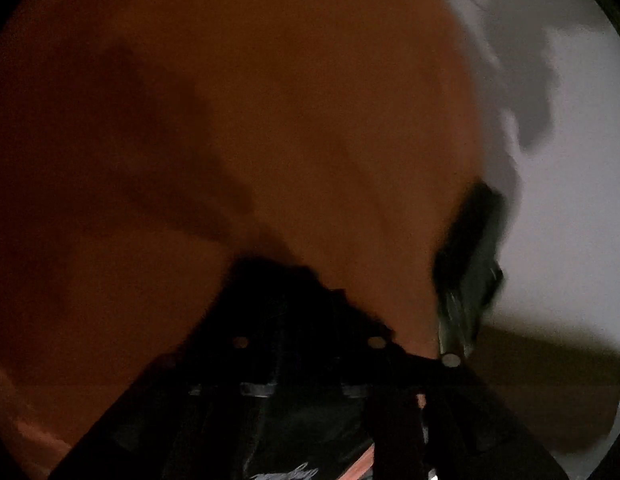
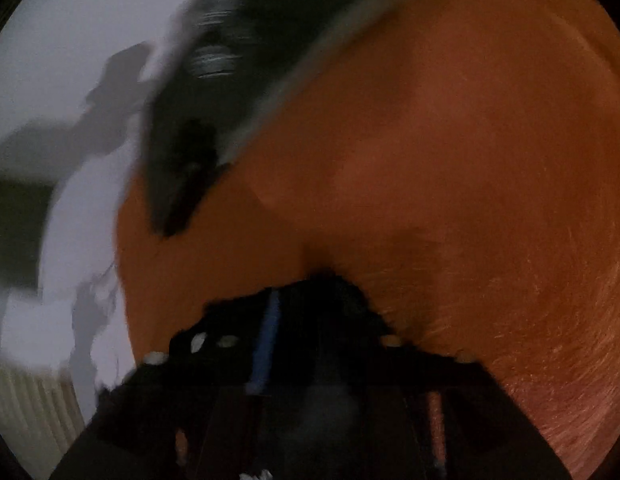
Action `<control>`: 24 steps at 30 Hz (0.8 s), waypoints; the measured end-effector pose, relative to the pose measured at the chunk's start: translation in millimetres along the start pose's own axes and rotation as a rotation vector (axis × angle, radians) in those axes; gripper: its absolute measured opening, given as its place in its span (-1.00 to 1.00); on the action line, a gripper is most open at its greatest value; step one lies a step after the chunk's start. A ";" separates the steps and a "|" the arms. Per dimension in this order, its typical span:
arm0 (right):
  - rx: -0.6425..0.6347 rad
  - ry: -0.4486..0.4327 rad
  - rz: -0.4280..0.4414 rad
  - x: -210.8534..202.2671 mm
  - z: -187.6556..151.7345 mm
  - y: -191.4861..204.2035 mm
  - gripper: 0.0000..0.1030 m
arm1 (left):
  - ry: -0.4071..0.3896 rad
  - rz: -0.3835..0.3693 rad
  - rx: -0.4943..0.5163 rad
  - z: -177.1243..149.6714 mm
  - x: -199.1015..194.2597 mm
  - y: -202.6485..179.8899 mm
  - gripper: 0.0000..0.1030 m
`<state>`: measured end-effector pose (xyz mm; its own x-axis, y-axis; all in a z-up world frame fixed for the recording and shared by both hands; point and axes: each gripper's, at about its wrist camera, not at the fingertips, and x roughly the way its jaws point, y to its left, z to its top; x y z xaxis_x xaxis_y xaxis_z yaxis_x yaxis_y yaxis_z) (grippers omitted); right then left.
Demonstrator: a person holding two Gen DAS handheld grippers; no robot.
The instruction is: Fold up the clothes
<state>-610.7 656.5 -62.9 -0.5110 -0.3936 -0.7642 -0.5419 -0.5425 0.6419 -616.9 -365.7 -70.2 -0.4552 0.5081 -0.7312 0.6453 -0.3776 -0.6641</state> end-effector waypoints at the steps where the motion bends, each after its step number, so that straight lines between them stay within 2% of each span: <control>1: 0.022 -0.019 0.016 -5.5 3.8 -4.1 -0.24 | -0.018 0.005 -0.031 6.2 -2.5 3.4 -0.45; 4: 0.022 -0.086 0.064 -32.8 9.9 -10.2 -0.11 | -0.103 -0.016 -0.041 17.0 -26.9 8.0 -0.15; 6: -0.021 -0.107 0.099 -53.3 3.5 -13.7 0.00 | -0.122 -0.063 -0.034 14.3 -44.1 14.6 0.01; 7: -0.050 -0.094 0.118 -60.7 -7.0 -17.8 0.10 | -0.104 -0.092 -0.014 9.5 -48.5 17.7 0.06; 9: -0.108 -0.067 0.156 -75.5 -27.9 -26.0 0.12 | -0.035 -0.104 0.105 -12.7 -55.2 26.2 0.11; 12: -0.204 0.006 0.142 -84.9 -88.1 -49.7 0.12 | 0.058 -0.016 0.303 -61.1 -56.2 51.8 0.14; 13: -0.224 0.027 0.131 -85.0 -109.2 -58.8 0.12 | 0.079 0.006 0.341 -78.8 -56.4 66.5 0.14; 16: -0.244 0.085 0.106 -82.5 -169.0 -88.1 0.12 | 0.110 0.035 0.352 -124.4 -59.6 118.9 0.14; 19: -0.162 0.132 0.127 -78.4 -213.5 -119.8 0.12 | 0.114 -0.020 0.265 -150.2 -64.6 162.4 0.14; 22: -0.044 0.170 0.218 -72.0 -232.6 -141.4 0.12 | 0.115 -0.087 0.224 -172.0 -62.6 182.0 0.14; 24: -0.030 0.150 0.256 -68.2 -235.6 -144.3 0.12 | 0.116 -0.102 0.243 -181.5 -59.8 179.2 0.14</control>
<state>-340.4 586.8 -118.5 -0.5233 -0.6246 -0.5797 -0.3869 -0.4319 0.8147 -362.7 -323.2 -117.1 -0.4279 0.6330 -0.6451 0.4273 -0.4872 -0.7616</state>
